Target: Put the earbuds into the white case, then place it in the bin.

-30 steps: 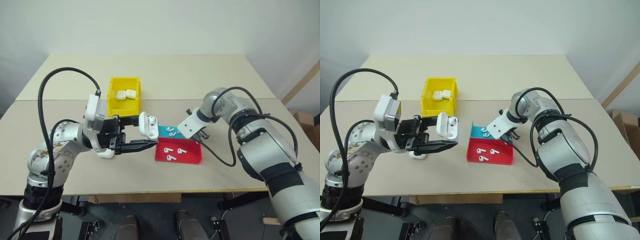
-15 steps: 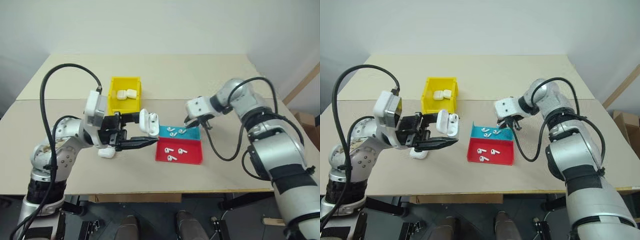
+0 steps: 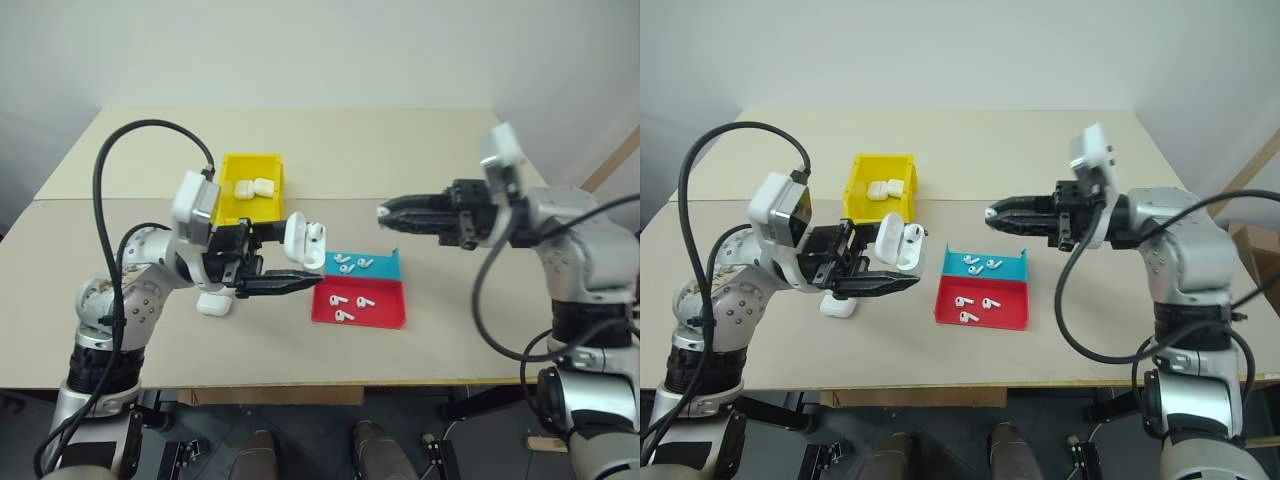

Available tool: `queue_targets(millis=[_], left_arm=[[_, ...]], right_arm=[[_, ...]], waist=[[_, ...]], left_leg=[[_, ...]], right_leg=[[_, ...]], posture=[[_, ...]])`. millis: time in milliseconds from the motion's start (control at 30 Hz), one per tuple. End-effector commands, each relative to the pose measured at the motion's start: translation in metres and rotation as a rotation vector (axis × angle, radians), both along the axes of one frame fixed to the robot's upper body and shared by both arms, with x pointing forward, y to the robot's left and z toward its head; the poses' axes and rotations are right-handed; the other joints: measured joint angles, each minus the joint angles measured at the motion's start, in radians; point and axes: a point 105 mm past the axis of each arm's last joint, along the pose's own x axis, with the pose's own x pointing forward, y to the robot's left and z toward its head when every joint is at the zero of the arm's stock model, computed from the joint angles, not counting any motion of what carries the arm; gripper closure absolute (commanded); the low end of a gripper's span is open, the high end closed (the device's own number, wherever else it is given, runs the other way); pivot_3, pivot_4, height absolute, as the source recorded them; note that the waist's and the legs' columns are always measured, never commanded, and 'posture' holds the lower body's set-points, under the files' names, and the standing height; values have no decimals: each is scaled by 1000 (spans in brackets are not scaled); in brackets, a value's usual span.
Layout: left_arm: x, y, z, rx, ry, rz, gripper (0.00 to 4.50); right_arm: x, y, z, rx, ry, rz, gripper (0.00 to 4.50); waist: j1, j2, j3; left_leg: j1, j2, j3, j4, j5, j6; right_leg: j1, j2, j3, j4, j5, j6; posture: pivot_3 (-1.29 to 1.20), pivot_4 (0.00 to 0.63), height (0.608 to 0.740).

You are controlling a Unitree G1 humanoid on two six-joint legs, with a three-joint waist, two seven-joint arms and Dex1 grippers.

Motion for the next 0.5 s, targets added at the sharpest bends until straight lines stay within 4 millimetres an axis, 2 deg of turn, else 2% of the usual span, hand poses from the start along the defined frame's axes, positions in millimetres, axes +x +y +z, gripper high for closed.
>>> queue_targets(millis=[33,133,233,500], left_arm=[[-7,-5,11,-7,-31,-35,1715],[-7,-7,11,-4,-24,-41,1715],[-5,-9,11,-3,-21,-42,1715],[-2,-9,12,5,-23,-42,1715]], right_arm=[[-27,4,27,122,-15,35,3864],[-41,14,32,155,-15,63,3864],[-51,29,27,141,-11,86,3864],[-61,52,15,131,38,135,3864]], waist=[[0,0,0],[0,0,0],[1,0,0],[1,0,0]], left_leg=[[0,0,0,0,0,0],[-1,0,0,0,0,0],[-2,0,0,0,0,0],[-2,0,0,0,0,0]], right_leg=[[0,0,0,0,0,0],[0,0,0,-1,0,0],[0,0,0,-2,0,0],[-1,0,0,-2,0,1]], posture=[[0,150,740],[0,150,740],[0,150,740],[0,150,740]])
